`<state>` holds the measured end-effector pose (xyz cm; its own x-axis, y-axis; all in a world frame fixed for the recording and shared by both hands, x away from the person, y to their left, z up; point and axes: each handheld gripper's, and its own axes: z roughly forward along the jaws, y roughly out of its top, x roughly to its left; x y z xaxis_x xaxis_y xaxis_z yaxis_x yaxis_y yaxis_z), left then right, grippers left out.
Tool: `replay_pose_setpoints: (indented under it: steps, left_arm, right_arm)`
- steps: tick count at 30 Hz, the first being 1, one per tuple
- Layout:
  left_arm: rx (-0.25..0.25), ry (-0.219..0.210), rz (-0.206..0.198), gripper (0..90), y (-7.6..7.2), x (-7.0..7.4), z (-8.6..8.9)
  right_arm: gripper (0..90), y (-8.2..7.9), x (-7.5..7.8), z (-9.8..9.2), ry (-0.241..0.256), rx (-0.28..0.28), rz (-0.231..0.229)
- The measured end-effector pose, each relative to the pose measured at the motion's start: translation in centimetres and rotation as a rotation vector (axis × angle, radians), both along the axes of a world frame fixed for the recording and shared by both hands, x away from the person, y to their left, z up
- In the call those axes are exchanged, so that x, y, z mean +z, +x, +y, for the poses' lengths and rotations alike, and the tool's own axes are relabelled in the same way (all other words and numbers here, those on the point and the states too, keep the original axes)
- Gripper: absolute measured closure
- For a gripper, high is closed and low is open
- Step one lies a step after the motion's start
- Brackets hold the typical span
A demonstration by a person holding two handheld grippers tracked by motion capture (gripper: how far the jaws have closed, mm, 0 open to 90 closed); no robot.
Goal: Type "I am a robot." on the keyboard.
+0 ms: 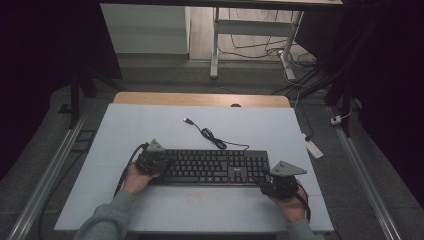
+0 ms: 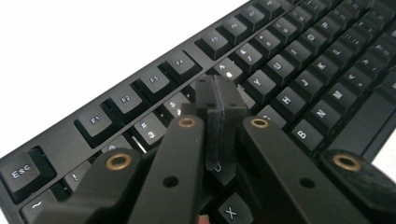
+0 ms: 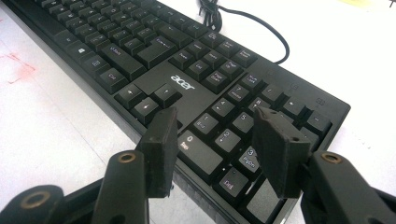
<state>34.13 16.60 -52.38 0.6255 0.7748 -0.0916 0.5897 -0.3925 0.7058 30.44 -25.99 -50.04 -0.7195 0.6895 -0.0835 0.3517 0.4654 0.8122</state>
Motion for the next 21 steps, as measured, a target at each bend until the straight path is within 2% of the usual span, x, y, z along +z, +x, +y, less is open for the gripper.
replay_pose_setpoints:
  steps: [9,14,18,21]
  left_arm:
    - [0.008,0.000,0.003,89.1,0.0,-0.1,-0.1]
    - [0.005,-0.057,-0.039,87.2,-0.5,0.9,0.4]
    - [0.017,-0.092,-0.065,70.5,-1.0,1.9,1.1]
    - [0.015,-0.115,-0.055,55.6,-1.4,2.6,1.8]
  right_arm:
    - [50.5,0.0,0.0,0.0,-0.002,-0.007,0.003]
    - [50.4,0.0,0.1,-0.1,-0.013,-0.014,-0.002]
    - [50.4,0.0,0.1,-0.2,-0.005,-0.015,-0.004]
    - [50.3,-0.1,0.2,-0.2,-0.003,-0.016,-0.002]
